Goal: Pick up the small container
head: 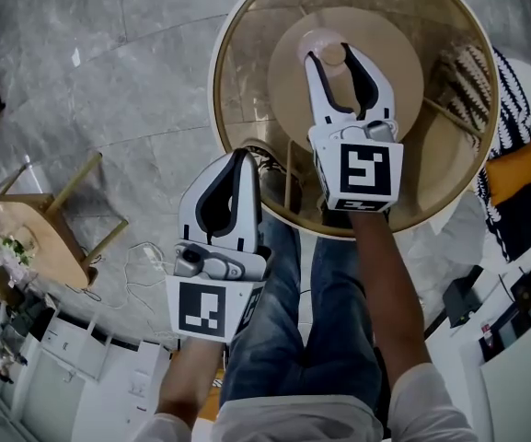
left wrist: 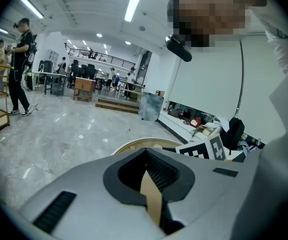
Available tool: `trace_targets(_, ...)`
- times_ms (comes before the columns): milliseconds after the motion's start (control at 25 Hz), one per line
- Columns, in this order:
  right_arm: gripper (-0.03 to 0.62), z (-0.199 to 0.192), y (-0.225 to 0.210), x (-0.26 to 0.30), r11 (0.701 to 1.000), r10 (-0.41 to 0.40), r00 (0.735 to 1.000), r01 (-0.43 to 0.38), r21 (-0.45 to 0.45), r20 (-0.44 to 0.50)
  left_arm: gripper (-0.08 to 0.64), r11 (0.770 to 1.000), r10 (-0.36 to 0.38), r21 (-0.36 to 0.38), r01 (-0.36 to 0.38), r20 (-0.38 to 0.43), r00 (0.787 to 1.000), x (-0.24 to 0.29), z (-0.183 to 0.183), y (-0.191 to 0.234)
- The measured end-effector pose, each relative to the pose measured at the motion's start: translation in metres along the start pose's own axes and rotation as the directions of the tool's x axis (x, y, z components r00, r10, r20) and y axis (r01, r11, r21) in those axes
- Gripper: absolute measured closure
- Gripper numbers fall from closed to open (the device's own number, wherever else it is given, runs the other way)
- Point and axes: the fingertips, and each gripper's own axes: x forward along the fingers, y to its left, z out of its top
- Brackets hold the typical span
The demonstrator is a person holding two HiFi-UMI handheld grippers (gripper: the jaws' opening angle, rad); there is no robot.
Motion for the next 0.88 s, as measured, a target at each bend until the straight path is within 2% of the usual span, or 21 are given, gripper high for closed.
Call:
trace_targets(320, 0.416, -0.001, -0.003, 0.009, 1.000, -0.017, 1.000, 0.017, 0.001, 0.020, 0.545, 1.000, 0.008, -0.008, -0.008, -0.006, 1.000, -0.003, -0.005, 0.001)
trace_targets(600, 0.420, -0.001, -0.002, 0.014, 0.999, -0.025, 0.999, 0.026, -0.042, 0.030, 0.545, 1.000, 0.009, -0.021, -0.009, -0.006, 1.000, -0.003, -0.007, 0.004)
trace_targets(720, 0.448, 0.001, -0.002, 0.014, 0.998, -0.026, 0.999, 0.029, -0.064, 0.037, 0.545, 1.000, 0.009, -0.020, -0.009, -0.005, 1.000, -0.003, -0.006, 0.005)
trace_targets(880, 0.451, 0.001, -0.002, 0.014, 0.998, -0.018, 0.999, 0.020, -0.066, 0.032, 0.545, 1.000, 0.007, -0.014, -0.007, -0.001, 1.000, -0.005, -0.004, 0.005)
